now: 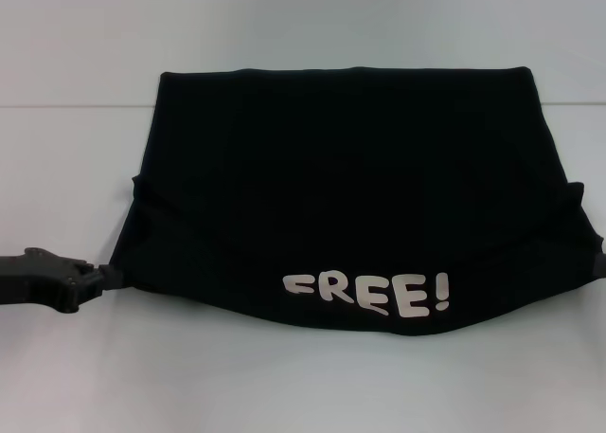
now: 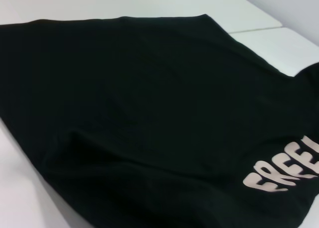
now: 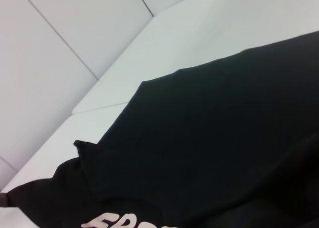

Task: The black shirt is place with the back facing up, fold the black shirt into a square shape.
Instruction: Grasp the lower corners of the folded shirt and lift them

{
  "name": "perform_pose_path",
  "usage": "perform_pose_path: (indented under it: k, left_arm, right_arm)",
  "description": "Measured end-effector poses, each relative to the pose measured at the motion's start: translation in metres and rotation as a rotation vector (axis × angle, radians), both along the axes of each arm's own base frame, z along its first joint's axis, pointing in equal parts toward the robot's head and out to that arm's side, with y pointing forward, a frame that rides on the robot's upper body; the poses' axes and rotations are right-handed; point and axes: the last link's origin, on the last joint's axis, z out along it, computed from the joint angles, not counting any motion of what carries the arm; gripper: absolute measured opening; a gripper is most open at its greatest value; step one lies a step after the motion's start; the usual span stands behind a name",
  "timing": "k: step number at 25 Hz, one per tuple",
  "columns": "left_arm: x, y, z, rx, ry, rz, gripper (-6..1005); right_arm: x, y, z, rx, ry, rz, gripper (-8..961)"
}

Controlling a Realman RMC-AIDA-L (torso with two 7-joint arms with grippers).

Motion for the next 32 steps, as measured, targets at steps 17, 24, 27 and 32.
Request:
perform_pose_path:
  k: [17, 24, 27, 32]
  left_arm:
    - [0.003, -0.007, 0.010, -0.024, -0.026, -0.012, 5]
    - [-0.003, -0.015, 0.009, -0.041, -0.025, 0.003, 4]
    - [-0.006, -0.023, 0.006, -0.077, -0.029, 0.013, 5]
    - [-0.006, -0.033, 0.004, -0.114, -0.047, 0.016, 4]
  right_arm:
    - [-0.004, -0.007, 0.007, -0.018, 0.006, 0.032, 21]
    - [0.004, -0.018, 0.004, -0.057, -0.013, 0.015, 21]
    - [0.007, -0.025, 0.005, -0.075, -0.010, 0.011, 21]
    - [0.011, -0.038, 0.008, -0.093, -0.004, 0.018, 21]
